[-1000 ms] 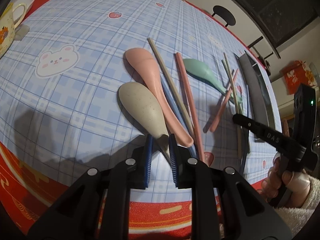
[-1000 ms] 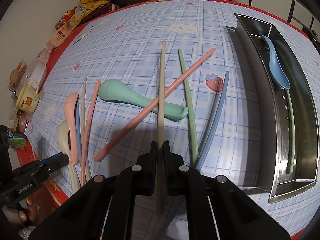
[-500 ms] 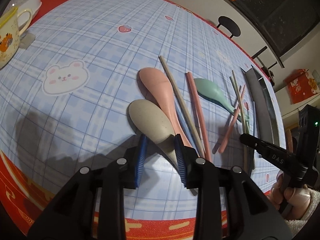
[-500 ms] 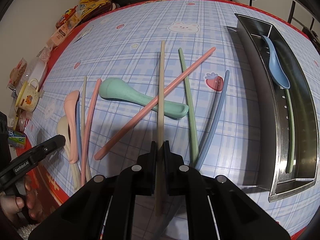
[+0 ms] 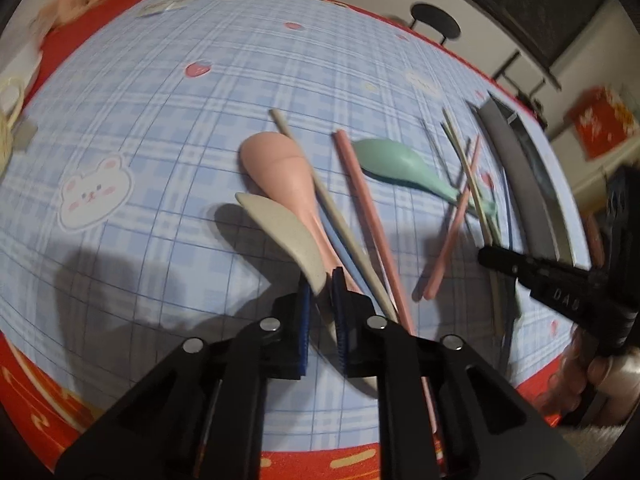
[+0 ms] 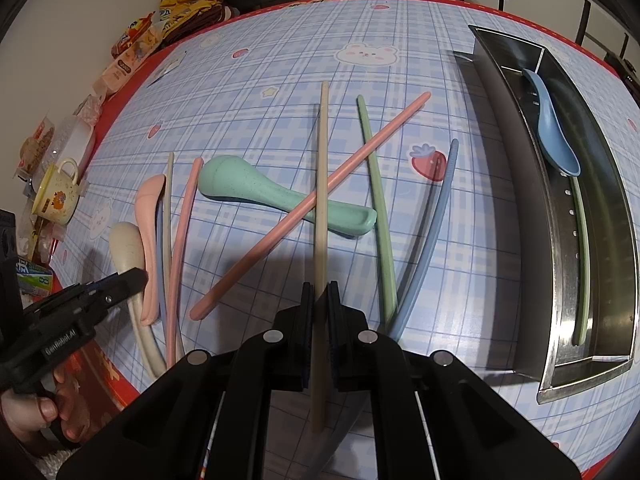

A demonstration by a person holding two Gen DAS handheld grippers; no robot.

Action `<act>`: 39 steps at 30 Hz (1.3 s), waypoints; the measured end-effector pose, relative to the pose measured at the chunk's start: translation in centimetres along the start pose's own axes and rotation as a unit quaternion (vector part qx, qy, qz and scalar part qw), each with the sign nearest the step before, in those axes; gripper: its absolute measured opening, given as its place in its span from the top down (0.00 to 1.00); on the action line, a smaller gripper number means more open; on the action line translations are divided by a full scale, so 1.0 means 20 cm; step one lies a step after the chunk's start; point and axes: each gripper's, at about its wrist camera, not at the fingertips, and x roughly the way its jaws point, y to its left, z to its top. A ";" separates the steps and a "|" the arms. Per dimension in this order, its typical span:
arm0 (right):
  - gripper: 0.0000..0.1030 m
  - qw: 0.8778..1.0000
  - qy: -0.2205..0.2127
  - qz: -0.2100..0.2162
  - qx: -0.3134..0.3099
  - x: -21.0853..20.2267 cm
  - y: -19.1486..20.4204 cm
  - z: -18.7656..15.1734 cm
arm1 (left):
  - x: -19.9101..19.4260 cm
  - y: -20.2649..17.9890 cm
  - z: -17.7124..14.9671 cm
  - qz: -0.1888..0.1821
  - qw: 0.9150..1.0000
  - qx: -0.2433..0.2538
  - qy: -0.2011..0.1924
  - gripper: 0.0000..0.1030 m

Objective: Organize utensils
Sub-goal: 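Lift beige spoon with left tool while right tool holds beige chopstick, then carry beige spoon and beige chopstick into steel basket with both tools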

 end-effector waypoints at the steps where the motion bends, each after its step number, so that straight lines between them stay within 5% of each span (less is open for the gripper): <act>1: 0.93 1.000 0.000 0.001 0.001 0.00 0.00 0.00 | 0.00 -0.01 -0.01 0.003 1.000 0.008 0.005 0.87; 19: 0.93 0.999 0.002 0.041 0.023 -0.07 -0.01 -0.08 | -0.10 0.12 -0.17 -0.007 1.000 -0.023 0.009 0.89; 25: 0.93 0.996 -0.024 0.069 0.045 -0.21 -0.07 -0.13 | -0.20 0.18 -0.16 -0.016 0.999 -0.051 -0.010 0.89; 39: 0.93 0.986 -0.084 0.082 0.115 -0.41 -0.24 -0.18 | -0.32 0.02 -0.06 -0.044 0.999 -0.018 -0.011 0.89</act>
